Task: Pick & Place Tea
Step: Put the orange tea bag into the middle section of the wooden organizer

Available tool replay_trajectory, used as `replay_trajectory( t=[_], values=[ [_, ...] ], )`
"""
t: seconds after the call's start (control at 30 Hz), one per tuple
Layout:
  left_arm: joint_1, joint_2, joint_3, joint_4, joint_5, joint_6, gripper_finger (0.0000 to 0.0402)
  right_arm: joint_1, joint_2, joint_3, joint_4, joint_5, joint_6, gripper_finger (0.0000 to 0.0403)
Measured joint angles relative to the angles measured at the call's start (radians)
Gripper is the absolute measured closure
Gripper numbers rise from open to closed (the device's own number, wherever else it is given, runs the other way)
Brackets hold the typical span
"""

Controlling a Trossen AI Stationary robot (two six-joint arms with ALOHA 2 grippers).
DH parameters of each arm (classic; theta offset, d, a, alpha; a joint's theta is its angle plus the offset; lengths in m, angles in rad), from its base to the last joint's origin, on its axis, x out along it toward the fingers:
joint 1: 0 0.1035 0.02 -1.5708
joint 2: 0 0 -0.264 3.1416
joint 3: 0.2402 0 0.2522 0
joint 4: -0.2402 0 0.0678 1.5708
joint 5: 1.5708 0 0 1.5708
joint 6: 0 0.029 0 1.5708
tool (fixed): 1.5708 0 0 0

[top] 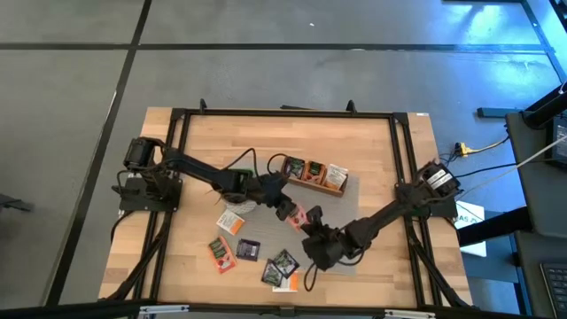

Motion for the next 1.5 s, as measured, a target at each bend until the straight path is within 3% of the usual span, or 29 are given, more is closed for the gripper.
replay_trajectory(
  t=[0.37,0.57,0.87,1.07,1.23,1.5],
  values=[
    [-0.003,0.000,0.000,0.054,0.161,-0.012,0.0250,0.071,0.000,0.019,-0.033,0.194,0.100,0.0403],
    [-0.010,-0.001,0.000,0.063,0.217,-0.012,0.0255,0.084,0.000,0.019,-0.031,0.250,0.099,0.0403],
    [-0.011,-0.001,0.000,0.105,0.228,0.026,0.0325,0.084,0.000,0.019,-0.030,0.249,0.096,0.0382],
    [-0.011,-0.001,0.000,0.105,0.225,0.071,0.0388,0.086,-0.001,0.019,-0.024,0.129,0.100,0.0360],
    [-0.011,-0.001,0.000,0.105,0.203,0.126,0.0397,0.086,-0.001,0.036,-0.041,0.020,0.159,0.0319],
    [-0.023,-0.001,0.001,0.105,0.198,0.239,0.0399,0.086,-0.070,0.131,-0.447,-0.056,0.454,0.0256]
  ],
)
